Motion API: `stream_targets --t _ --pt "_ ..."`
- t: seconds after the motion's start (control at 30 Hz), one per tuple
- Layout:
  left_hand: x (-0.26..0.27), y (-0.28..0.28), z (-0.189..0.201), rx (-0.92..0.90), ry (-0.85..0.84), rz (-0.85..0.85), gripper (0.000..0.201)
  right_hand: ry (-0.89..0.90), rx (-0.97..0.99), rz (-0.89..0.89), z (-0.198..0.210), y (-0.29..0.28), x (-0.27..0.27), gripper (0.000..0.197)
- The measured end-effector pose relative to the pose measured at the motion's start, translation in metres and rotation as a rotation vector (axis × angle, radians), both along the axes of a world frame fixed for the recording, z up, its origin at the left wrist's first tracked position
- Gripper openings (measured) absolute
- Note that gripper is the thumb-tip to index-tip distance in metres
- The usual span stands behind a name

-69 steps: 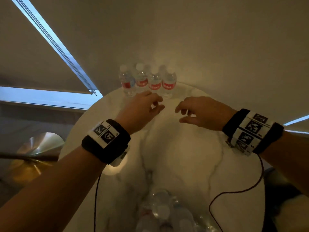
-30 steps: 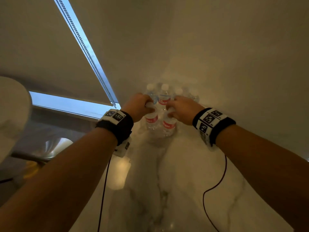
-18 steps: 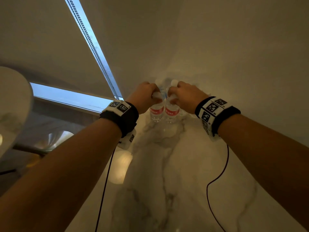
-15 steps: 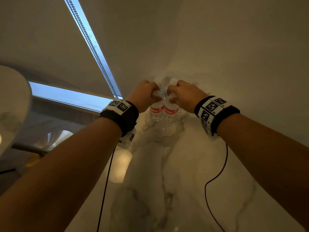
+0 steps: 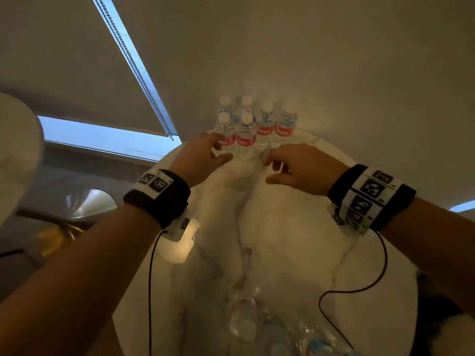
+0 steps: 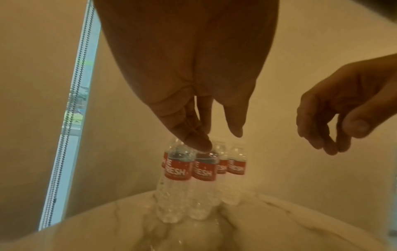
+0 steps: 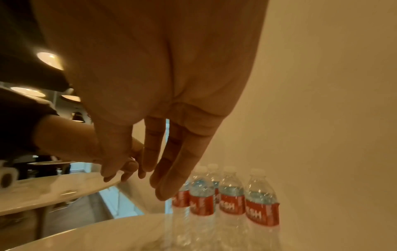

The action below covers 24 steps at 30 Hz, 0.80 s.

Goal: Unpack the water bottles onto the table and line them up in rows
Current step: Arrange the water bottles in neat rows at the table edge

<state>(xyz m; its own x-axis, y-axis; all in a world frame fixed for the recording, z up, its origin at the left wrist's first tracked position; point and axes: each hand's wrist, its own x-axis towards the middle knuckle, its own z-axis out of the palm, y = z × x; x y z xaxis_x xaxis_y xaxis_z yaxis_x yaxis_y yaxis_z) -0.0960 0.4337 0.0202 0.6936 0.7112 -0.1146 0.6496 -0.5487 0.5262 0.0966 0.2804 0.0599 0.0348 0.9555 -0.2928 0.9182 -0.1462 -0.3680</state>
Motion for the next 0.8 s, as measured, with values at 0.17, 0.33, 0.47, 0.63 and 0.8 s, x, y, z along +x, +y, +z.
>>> stream_targets --t 0.17,0.33,0.47,0.63,0.8 --pt "-0.055 -0.098 0.009 -0.148 -0.011 -0.211 0.029 0.102 -0.125 0.180 0.000 -0.098 -0.040 0.029" --pt "-0.095 -0.174 0.007 -0.319 0.021 -0.383 0.026 0.143 -0.229 0.346 -0.018 -0.163 -0.080 0.038" --pt "-0.112 -0.205 0.005 -0.377 0.138 -0.505 0.041 0.174 -0.220 0.414 -0.019 -0.188 -0.107 0.052" --pt "-0.120 -0.216 -0.004 -0.315 0.175 -0.542 0.040 0.073 -0.242 0.505 -0.023 -0.194 -0.133 0.052" --pt "-0.103 -0.204 -0.008 -0.252 0.101 -0.528 0.033 -0.014 -0.276 0.434 -0.018 -0.177 -0.120 0.036"
